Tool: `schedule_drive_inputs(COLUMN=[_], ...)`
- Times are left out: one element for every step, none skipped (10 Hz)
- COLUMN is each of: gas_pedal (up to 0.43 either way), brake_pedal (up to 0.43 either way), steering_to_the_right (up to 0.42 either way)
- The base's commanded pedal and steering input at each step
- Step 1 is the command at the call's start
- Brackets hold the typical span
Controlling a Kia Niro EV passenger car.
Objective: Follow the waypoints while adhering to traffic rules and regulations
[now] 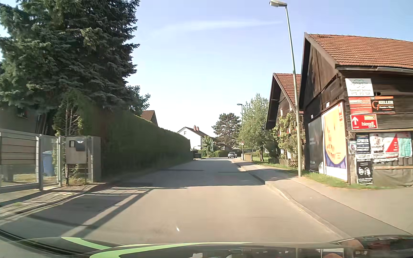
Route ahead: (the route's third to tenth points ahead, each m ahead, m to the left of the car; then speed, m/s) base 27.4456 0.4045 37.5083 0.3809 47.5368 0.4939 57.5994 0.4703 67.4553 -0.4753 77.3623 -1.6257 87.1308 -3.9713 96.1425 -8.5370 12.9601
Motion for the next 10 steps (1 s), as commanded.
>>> schedule_drive_inputs(gas_pedal=[0.189,0.189,0.189,0.189,0.189,0.189,0.189,0.177,0.177,0.150], brake_pedal=[0.000,0.000,0.000,0.000,0.000,0.000,0.000,0.000,0.000,0.000], steering_to_the_right=[-0.002,-0.002,-0.002,-0.001,-0.001,-0.001,-0.001,-0.001,-0.001,-0.001])
